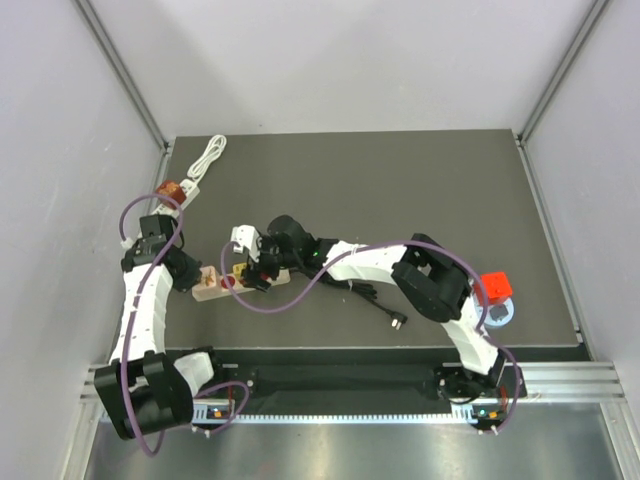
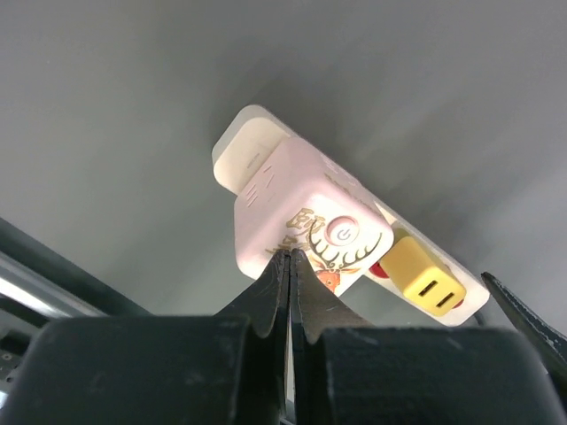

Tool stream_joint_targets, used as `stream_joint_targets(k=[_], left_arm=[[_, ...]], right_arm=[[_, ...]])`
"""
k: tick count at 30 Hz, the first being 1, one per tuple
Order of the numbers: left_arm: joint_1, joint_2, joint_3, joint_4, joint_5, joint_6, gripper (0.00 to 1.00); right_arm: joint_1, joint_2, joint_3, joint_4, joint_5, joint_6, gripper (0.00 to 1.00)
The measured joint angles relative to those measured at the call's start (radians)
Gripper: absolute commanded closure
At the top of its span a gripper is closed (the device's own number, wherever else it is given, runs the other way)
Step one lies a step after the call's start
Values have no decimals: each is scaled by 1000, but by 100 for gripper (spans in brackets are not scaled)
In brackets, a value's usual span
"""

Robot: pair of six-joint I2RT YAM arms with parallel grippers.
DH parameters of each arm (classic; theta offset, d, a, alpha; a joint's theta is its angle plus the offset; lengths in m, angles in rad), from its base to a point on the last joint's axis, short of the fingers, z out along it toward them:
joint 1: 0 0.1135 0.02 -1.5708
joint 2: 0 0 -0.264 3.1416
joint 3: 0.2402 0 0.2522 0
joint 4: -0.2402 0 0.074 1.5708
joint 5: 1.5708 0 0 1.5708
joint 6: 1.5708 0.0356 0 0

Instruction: Pull the plug off the socket

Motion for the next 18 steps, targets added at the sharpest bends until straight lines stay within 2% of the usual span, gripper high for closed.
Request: stream_joint_targets(k=[5,7,12,18], left_arm=[[2,9,0,24,0,0,100],[3,10,0,30,0,0,100],[4,24,2,40,-7,-3,100],[4,42,10,53,-20,-20,100]], right_arm=[[0,46,54,23,14,-21,32],[0,68,77,26,14,-31,40],[0,88,85,24,3,-55,52],[0,93,95,16,-25,-65,58]])
